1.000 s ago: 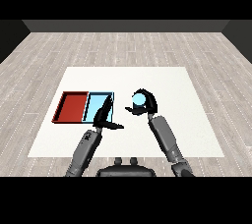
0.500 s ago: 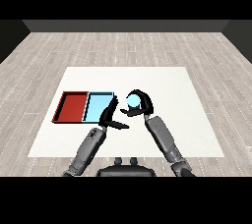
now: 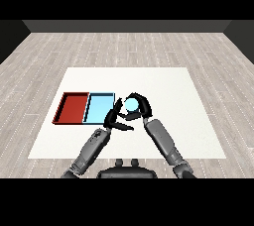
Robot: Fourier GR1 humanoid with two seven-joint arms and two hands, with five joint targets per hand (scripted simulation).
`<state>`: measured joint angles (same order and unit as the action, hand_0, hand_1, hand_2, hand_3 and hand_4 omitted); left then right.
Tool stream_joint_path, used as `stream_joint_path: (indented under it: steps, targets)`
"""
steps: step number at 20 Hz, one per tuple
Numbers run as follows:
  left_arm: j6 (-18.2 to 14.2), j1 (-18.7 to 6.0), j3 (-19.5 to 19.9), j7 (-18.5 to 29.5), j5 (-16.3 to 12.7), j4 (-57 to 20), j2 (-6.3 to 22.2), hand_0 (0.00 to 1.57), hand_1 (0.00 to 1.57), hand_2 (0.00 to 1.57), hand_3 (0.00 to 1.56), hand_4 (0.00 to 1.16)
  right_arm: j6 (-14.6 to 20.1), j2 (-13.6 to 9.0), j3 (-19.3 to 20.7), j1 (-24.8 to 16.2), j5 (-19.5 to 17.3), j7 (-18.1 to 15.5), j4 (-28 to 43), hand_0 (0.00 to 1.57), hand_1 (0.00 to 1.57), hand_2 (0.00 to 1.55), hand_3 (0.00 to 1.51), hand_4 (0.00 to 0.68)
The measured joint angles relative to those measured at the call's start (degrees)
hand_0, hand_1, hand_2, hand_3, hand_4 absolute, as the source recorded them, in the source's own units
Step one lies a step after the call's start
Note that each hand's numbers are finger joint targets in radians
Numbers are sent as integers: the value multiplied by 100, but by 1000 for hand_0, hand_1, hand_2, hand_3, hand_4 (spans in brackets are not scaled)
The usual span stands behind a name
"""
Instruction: Pick the blue can and put it in the blue box
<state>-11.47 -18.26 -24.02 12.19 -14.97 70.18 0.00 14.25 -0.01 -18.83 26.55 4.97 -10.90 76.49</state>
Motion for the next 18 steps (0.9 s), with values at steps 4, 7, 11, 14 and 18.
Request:
stream_joint_path:
  steps: [4, 7, 11, 14, 18]
  targets:
    - [-121, -105, -159, 96, -135, -114, 0, 0, 0, 0, 0, 0, 46, 0, -159, -4, 56, -34, -3, 1429, 1429, 1467, 1424, 616]
    - [-187, -204, -183, 41, -169, -115, 0, 0, 0, 0, 0, 0, 97, 0, -287, -22, 95, -94, -25, 1479, 1479, 1473, 1421, 618]
    - [-45, -353, -32, 15, -147, -247, 0, 0, 0, 0, 0, 0, 318, 0, -601, 74, 366, -271, -209, 1469, 1469, 1465, 1415, 584]
    - [-143, -364, -130, -16, -138, -195, 0, 0, 0, 0, 0, 0, 368, 0, -666, 137, 384, -93, -90, 1452, 1452, 1459, 1411, 574]
    - [-146, -391, -259, 145, -297, -239, 7, 0, 0, 0, 0, 0, 227, -21, -593, 21, 317, -31, 46, 1460, 1460, 1446, 1396, 556]
